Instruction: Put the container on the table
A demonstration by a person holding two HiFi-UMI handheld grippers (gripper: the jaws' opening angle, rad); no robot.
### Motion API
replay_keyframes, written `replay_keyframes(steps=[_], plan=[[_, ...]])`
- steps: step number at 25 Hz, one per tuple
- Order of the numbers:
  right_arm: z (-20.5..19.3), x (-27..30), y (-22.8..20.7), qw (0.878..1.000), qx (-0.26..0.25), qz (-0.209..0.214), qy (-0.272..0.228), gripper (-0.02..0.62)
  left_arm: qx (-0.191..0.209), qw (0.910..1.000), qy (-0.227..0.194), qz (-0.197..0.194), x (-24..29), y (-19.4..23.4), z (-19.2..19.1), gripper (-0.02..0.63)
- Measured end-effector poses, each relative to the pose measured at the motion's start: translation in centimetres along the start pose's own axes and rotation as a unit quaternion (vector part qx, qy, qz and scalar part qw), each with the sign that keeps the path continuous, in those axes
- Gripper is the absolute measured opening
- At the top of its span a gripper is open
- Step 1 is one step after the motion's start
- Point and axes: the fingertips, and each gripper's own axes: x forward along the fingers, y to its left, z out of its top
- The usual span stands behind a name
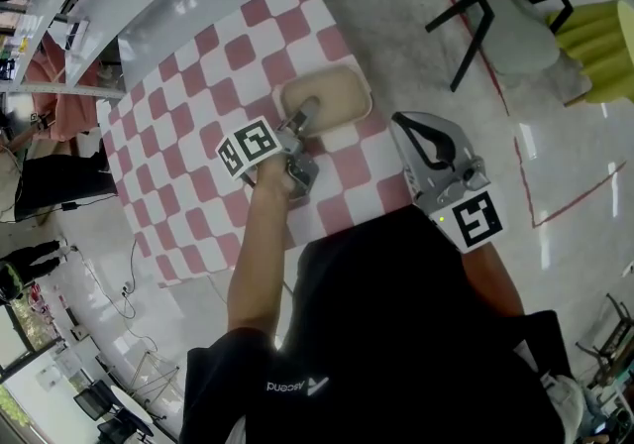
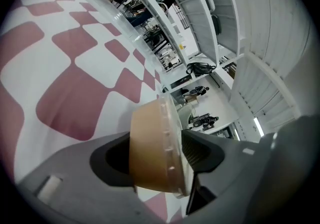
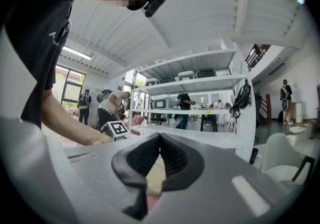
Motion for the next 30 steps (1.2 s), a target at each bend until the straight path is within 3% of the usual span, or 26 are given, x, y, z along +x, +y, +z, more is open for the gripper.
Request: replay_keyframes(steps=[3, 8, 14, 19, 22, 25, 26, 28, 30], plan=[[-0.2, 0.2, 0.0, 1.000, 0.001, 0.003, 0.003, 0.003, 0.024, 0.9997, 0.006, 0.005, 0.0, 0.2, -0.2, 0.354], [-0.4, 0.4, 0.2, 1.000, 0.002, 0.008, 0.004, 0.003, 0.068, 0.9972, 0.011, 0.029, -0.3, 0.2, -0.4, 0.430], [-0.4, 0.4, 0.3, 1.000, 0.001, 0.011, 0.002, 0.003, 0.104, 0.9914, 0.008, 0.079, -1.3, 0.9, -0.3, 0.469], [-0.2, 0.6, 0.9, 1.000, 0.001, 0.019, 0.000, 0.003, 0.157, 0.9835, -0.039, 0.081, -3.7, -1.1, 1.1, 0.468], [0.2, 0.9, 1.9, 0.999, 0.001, 0.032, -0.009, 0.003, 0.221, 0.9680, -0.106, 0.056, -6.4, -4.3, 2.3, 0.465], [0.6, 1.3, 3.3, 0.999, 0.008, 0.052, -0.016, 0.003, 0.280, 0.9464, -0.161, 0.011, -9.2, -7.9, 2.0, 0.438], [0.8, 1.4, 3.9, 0.998, 0.010, 0.059, -0.018, 0.003, 0.300, 0.9374, -0.177, 0.000, -10.2, -8.9, 1.8, 0.386], [1.0, 1.6, 5.2, 0.997, 0.012, 0.074, -0.019, 0.003, 0.344, 0.9166, -0.203, -0.017, -12.0, -10.7, 1.3, 0.202], [1.4, 1.7, 6.4, 0.996, 0.013, 0.091, -0.023, 0.003, 0.395, 0.8917, -0.219, -0.027, -13.5, -12.2, 0.6, 0.109]])
